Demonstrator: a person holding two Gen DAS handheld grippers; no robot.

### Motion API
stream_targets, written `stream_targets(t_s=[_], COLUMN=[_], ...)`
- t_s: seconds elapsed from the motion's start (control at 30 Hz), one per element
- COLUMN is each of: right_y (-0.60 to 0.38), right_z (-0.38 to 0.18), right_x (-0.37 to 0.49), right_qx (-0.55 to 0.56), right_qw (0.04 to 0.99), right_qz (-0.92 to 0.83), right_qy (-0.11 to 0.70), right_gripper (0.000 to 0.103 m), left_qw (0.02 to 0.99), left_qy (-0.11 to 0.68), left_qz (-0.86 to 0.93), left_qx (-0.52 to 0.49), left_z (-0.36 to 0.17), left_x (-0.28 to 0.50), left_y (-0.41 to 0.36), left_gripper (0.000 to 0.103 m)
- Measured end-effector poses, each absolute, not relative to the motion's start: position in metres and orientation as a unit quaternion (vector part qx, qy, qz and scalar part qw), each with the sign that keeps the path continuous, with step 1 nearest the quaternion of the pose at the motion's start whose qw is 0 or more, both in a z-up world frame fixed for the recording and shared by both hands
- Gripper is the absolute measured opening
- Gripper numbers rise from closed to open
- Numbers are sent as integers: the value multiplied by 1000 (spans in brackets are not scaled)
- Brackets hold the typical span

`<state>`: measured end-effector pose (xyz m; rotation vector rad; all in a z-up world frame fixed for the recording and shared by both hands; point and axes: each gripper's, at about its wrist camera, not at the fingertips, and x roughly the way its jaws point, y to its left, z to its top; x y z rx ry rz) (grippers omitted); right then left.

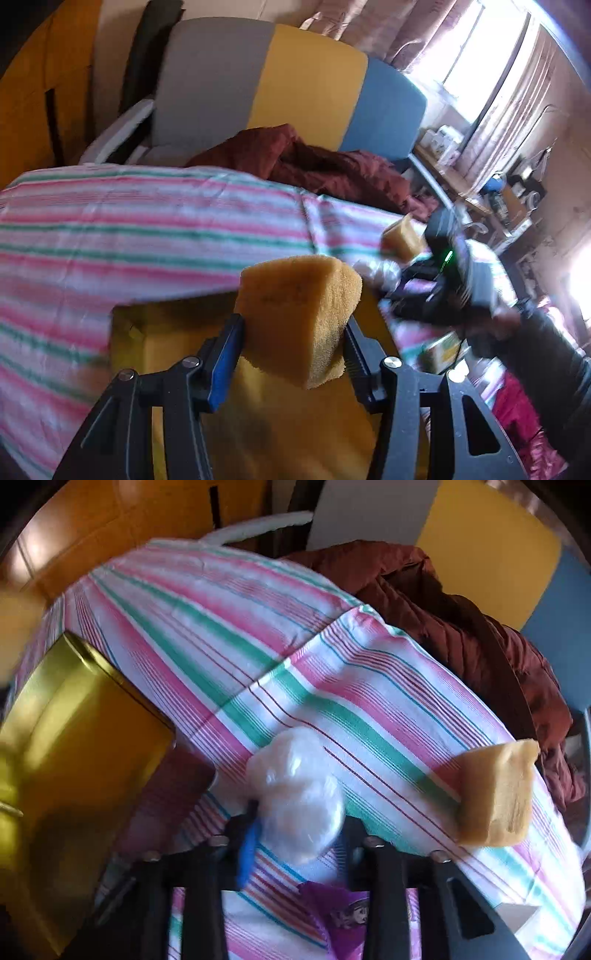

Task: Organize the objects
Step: 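Place the sponge in the gold tray with the left gripper while the right gripper drops the wrapped bun there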

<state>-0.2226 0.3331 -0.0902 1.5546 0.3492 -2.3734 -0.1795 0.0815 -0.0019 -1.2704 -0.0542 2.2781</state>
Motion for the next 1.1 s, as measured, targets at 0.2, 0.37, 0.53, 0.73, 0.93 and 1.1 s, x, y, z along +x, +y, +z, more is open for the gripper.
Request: stream_targets(t_s=[0.2,0.37,0.53,0.73,0.93,1.1], right_y=[343,326,275,218,197,187], right_z=[-59,-15,2,10,13,15], right_x=[-194,-161,-137,-131,-93,-50], right_qx=[509,470,449,419,404,375], right_qw=[116,136,170,190,184,159], right_qz=[-846,-869,-875,-888,-896,-913], right_qy=[106,78,63,16,-1,34], right_gripper=[30,30,32,79,91,100], left_qw=[187,129,111,104,57,32], left_qy=[35,41,2,-20,-23,-25], left_qz=[870,872,883,903,922,928], left_qx=[-455,-471,-456,-416,-382,-371], left_z=[-17,-34,-23,8,23,24], left_x=[-154,-158,-143,-100,-60,-38], left_y=[62,42,23,4,-9,-14], left_gripper=[54,59,79,81,80,80])
